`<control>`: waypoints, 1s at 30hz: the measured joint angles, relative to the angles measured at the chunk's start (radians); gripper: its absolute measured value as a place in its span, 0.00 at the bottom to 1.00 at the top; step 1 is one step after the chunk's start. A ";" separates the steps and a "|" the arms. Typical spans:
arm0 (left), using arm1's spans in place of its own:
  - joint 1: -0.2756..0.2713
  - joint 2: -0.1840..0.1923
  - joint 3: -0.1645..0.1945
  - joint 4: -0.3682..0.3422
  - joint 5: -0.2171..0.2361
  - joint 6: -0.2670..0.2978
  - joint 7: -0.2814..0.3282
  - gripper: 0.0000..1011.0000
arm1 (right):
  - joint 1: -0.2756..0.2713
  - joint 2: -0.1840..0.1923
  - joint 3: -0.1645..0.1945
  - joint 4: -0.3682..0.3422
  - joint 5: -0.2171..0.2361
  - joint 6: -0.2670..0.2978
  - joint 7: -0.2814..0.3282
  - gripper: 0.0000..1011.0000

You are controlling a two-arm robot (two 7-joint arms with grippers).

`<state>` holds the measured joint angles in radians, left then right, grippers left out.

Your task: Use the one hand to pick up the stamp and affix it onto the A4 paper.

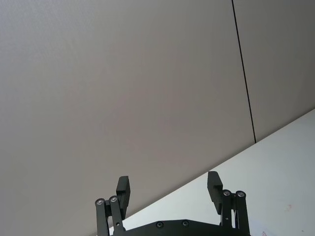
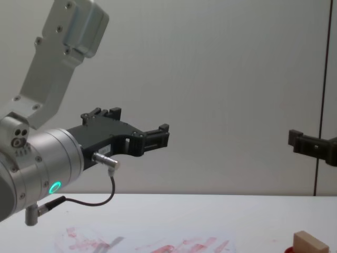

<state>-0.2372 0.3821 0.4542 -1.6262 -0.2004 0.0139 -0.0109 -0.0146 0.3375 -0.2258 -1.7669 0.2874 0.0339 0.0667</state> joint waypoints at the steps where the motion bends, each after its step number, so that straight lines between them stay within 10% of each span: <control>1: 0.000 0.000 0.000 0.000 0.000 0.000 0.000 0.99 | 0.000 0.000 0.000 0.000 0.000 0.000 0.000 0.99; 30: 0.000 0.000 0.000 0.000 0.000 0.000 0.000 0.99 | 0.010 0.001 0.001 0.018 -0.012 0.009 0.028 0.99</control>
<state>-0.2372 0.3821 0.4542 -1.6262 -0.2004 0.0139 -0.0109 -0.0047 0.3385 -0.2245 -1.7485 0.2756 0.0427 0.0944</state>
